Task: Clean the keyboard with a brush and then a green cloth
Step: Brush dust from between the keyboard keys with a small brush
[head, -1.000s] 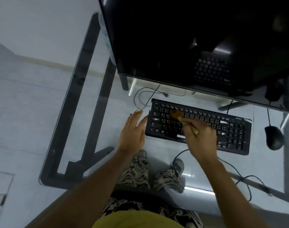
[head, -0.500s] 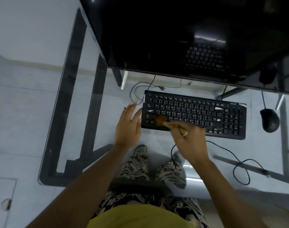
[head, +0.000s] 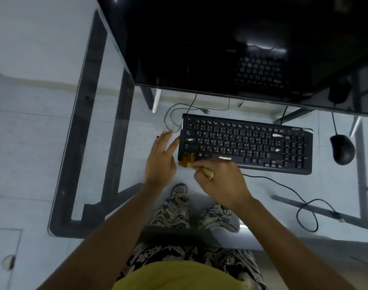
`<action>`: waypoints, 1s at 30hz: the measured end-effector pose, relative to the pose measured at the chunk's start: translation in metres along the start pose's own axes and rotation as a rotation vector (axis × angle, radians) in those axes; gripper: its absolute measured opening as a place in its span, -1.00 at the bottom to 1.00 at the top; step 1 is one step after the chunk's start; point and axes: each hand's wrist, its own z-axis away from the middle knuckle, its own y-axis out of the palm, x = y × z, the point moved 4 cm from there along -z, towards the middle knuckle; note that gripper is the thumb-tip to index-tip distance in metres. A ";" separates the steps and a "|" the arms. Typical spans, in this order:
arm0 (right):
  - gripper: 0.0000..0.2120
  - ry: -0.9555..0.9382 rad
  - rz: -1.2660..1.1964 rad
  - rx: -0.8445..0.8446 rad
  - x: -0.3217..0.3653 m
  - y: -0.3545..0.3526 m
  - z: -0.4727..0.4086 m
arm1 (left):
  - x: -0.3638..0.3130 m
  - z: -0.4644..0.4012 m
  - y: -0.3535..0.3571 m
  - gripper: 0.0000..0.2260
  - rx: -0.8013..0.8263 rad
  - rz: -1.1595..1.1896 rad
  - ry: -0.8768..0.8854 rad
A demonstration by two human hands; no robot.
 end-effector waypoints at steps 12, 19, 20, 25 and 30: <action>-0.78 0.119 -0.096 -0.209 -0.027 -0.025 0.006 | -0.005 0.001 -0.001 -0.60 0.031 -0.007 -0.011; -0.71 0.234 -0.320 -0.284 -0.044 -0.037 0.000 | -0.002 0.000 -0.001 -0.61 0.027 -0.031 -0.017; -0.70 0.246 -0.335 -0.253 -0.045 -0.038 -0.004 | -0.003 -0.001 0.000 -0.61 0.028 -0.030 -0.017; -0.74 0.296 -0.224 -0.433 -0.068 -0.052 -0.027 | -0.001 0.000 0.000 -0.61 0.012 -0.035 -0.025; -0.72 0.138 -0.294 -0.192 -0.044 -0.023 -0.040 | -0.001 0.001 0.000 -0.60 0.022 -0.047 -0.031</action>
